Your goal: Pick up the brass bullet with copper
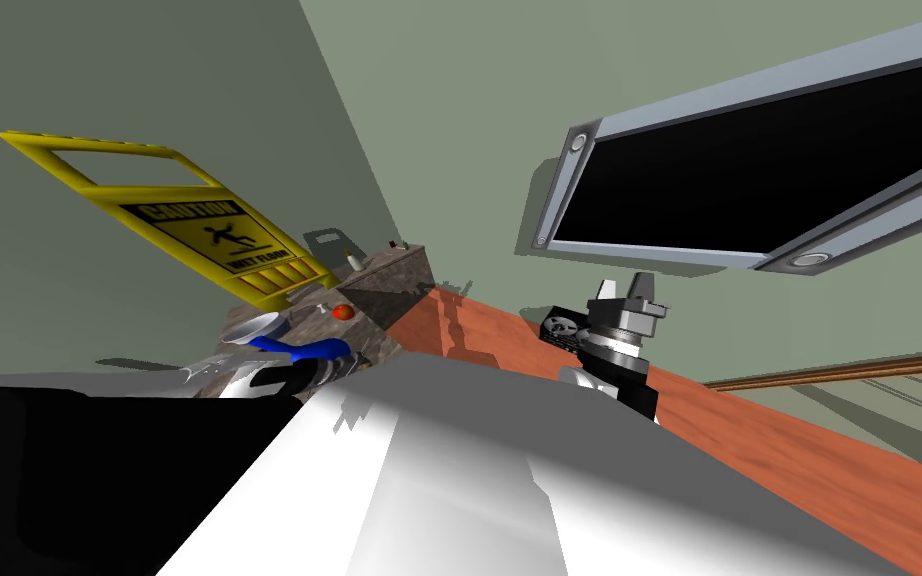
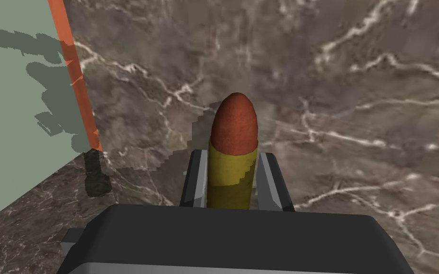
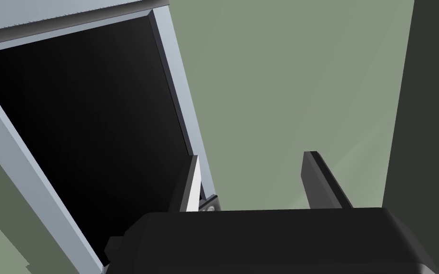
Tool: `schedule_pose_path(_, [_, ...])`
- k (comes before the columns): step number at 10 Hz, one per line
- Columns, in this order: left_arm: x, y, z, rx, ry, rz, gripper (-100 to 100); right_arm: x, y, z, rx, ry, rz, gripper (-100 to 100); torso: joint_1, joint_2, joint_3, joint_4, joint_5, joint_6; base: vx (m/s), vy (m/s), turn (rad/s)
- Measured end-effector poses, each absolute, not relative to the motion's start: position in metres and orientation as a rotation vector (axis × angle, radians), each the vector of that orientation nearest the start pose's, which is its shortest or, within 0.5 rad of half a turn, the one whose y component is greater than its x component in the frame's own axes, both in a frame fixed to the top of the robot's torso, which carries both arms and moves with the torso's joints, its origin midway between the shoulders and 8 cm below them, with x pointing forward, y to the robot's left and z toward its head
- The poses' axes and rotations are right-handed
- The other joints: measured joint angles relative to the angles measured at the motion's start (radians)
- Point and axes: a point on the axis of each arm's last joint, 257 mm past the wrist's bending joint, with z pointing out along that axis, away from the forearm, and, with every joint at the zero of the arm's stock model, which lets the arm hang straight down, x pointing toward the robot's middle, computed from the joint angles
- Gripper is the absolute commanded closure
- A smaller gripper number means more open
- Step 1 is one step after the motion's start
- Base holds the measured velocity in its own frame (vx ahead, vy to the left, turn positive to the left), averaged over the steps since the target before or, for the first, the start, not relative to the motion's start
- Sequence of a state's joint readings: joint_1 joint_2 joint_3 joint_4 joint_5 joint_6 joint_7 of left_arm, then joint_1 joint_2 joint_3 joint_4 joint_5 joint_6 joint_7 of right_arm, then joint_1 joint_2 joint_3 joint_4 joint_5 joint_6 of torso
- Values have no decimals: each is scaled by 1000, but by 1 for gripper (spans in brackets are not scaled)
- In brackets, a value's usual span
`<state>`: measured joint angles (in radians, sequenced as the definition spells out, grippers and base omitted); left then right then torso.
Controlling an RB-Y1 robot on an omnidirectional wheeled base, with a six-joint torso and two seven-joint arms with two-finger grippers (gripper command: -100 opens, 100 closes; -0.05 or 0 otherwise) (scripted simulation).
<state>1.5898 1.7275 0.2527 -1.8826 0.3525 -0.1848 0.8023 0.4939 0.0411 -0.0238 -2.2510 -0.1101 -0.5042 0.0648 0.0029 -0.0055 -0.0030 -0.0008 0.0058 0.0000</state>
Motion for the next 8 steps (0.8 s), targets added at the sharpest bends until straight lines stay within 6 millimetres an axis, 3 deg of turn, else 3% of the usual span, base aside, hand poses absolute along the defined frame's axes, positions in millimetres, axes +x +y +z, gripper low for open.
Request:
schedule_pose_path(7, [63, 540, -323, -1688, 2333, -382, 100, 344, -306, 14, 745, 536, 1281, 0, 1, 1, 0, 0, 0, 0, 32, -23, -24])
schedule_pose_path(8, [62, 540, -323, -1689, 2334, -381, 0, 344, -306, 14, 745, 536, 1281, 0, 1, 2, 1, 0, 0, 0, 0, 0, 0])
